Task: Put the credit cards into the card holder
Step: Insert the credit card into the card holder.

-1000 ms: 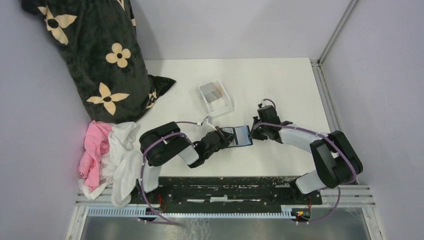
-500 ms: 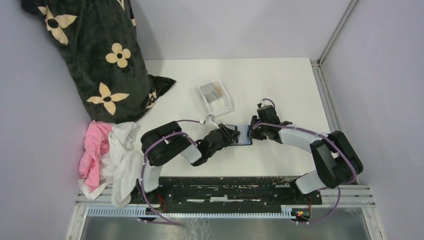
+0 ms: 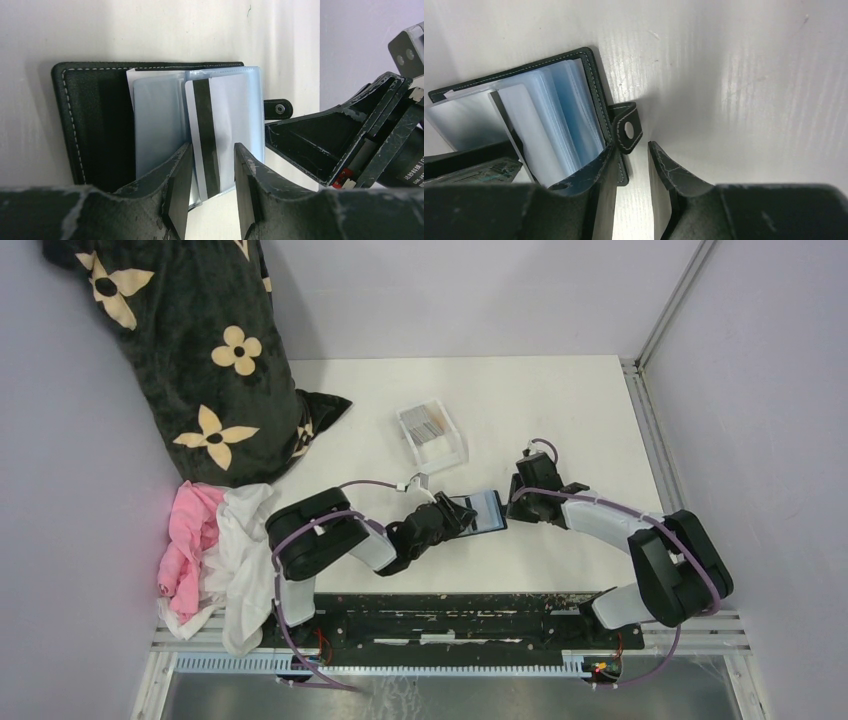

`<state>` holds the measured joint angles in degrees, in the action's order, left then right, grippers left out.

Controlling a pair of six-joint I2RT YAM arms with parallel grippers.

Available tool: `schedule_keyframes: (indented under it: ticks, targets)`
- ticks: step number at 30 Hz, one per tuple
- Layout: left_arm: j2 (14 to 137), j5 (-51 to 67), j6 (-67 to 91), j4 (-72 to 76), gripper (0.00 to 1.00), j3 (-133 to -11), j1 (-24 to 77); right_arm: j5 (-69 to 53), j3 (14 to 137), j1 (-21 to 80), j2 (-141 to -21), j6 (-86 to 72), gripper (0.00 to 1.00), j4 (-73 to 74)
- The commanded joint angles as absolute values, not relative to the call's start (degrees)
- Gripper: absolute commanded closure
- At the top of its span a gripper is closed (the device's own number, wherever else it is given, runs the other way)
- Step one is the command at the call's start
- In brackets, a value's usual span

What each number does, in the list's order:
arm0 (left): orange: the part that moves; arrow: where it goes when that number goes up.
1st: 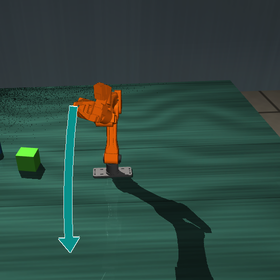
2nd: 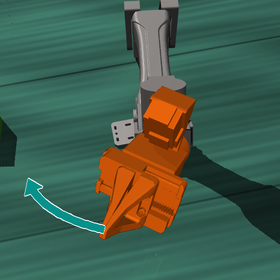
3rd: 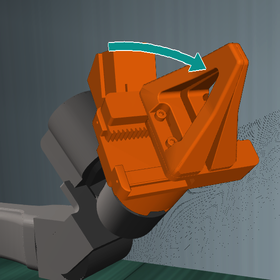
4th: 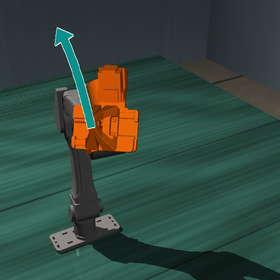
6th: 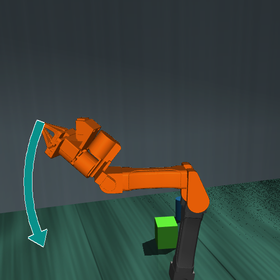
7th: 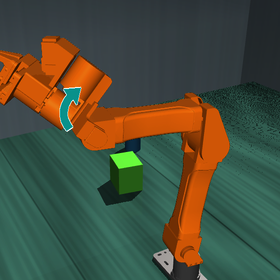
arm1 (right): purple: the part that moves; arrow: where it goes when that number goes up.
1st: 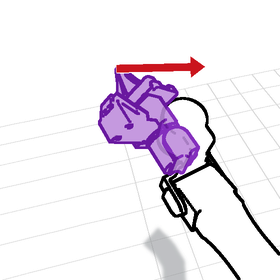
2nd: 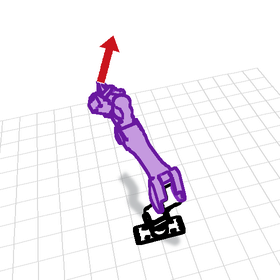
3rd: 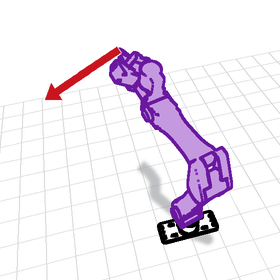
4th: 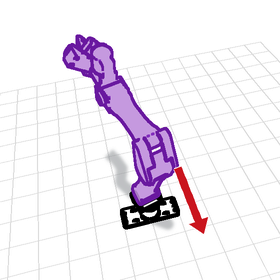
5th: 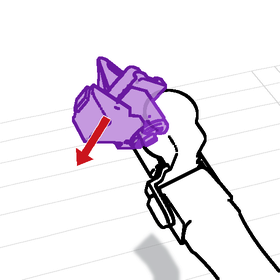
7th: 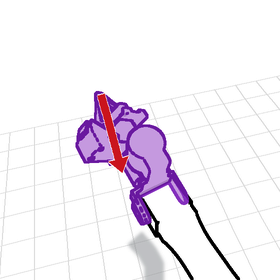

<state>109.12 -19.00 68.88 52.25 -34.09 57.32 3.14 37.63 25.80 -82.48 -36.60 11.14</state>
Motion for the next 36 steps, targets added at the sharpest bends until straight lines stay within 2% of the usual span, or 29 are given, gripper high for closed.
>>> schedule_keyframes:
  ticks: [1,14,30,36]
  targets:
    - [107.3,-19.7,65.2,47.7,0.56,-32.3,57.9,6.4,38.0,25.6,-80.1,-35.5,0.66,12.7]
    - [103.0,-22.9,61.1,46.4,0.61,-30.9,57.8,6.2,39.5,25.7,-80.7,-35.2,0.68,13.1]
    - [101.9,-26.6,53.8,40.8,0.88,-33.6,57.9,6.0,40.6,25.7,-82.6,-34.9,0.77,12.4]
    - [102.9,-26.4,52.0,38.2,0.93,-35.6,58.1,5.5,40.5,25.7,-83.5,-34.8,0.78,11.9]
